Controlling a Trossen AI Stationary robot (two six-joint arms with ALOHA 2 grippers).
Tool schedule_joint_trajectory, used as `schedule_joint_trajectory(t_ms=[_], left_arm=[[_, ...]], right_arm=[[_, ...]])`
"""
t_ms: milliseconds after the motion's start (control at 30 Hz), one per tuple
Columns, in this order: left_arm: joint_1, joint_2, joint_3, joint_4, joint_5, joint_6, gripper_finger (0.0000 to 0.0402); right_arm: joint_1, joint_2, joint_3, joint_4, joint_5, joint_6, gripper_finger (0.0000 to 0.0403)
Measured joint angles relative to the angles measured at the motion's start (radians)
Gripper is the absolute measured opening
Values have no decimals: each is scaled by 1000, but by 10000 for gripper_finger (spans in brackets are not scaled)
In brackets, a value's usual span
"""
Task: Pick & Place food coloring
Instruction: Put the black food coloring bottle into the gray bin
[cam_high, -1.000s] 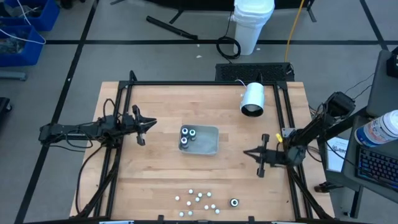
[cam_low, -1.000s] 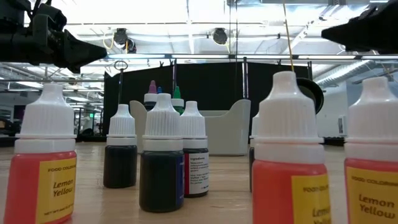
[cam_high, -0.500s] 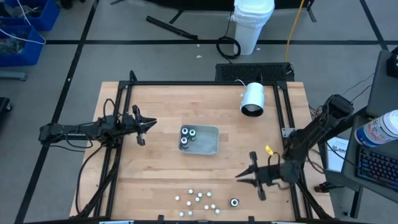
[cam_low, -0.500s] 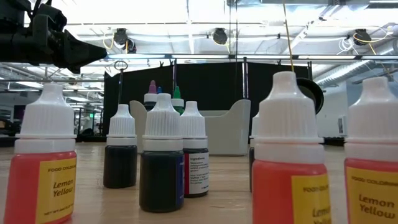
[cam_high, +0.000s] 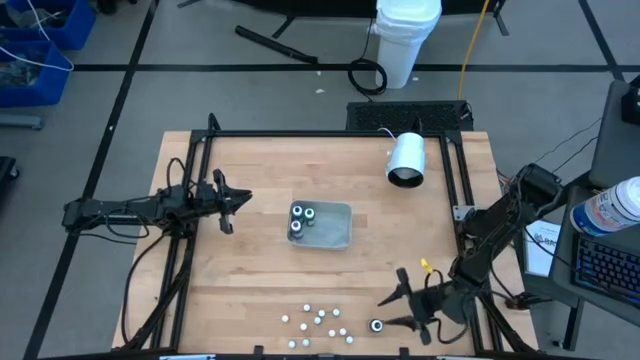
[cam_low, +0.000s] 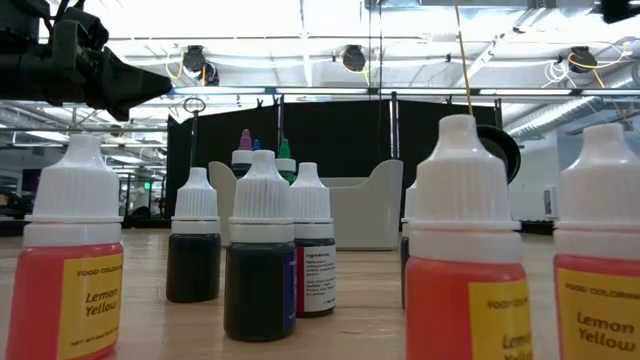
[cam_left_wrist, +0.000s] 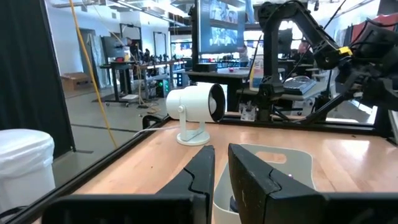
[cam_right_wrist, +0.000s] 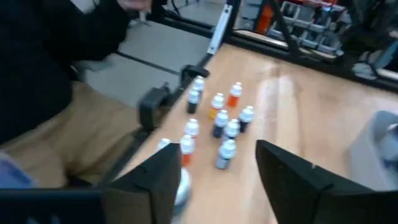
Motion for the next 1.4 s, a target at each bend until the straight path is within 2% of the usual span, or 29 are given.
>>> schedule_joint_trajectory(t_ms=[100, 233, 333, 467, 600, 733, 1400], left_arm=[[0, 0, 0, 0, 0, 0, 51], [0, 0, 0, 3, 0, 0, 51], [0, 0, 0, 4, 0, 0, 51], [0, 0, 0, 1, 0, 0, 51], [0, 0, 0, 0, 0, 0, 51], [0, 0, 0, -1, 0, 0, 51], [0, 0, 0, -1, 0, 0, 51]], right_arm=[[21, 29, -36, 72, -29, 47, 237], [15, 81, -77, 180, -31, 30, 264], [-25, 97, -95, 225, -113, 31, 271], [-67, 98, -96, 241, -210, 69, 264], [-85, 110, -96, 232, -214, 73, 250], [-99, 151, -95, 301, -294, 73, 239], [-118, 190, -95, 322, -293, 107, 231]])
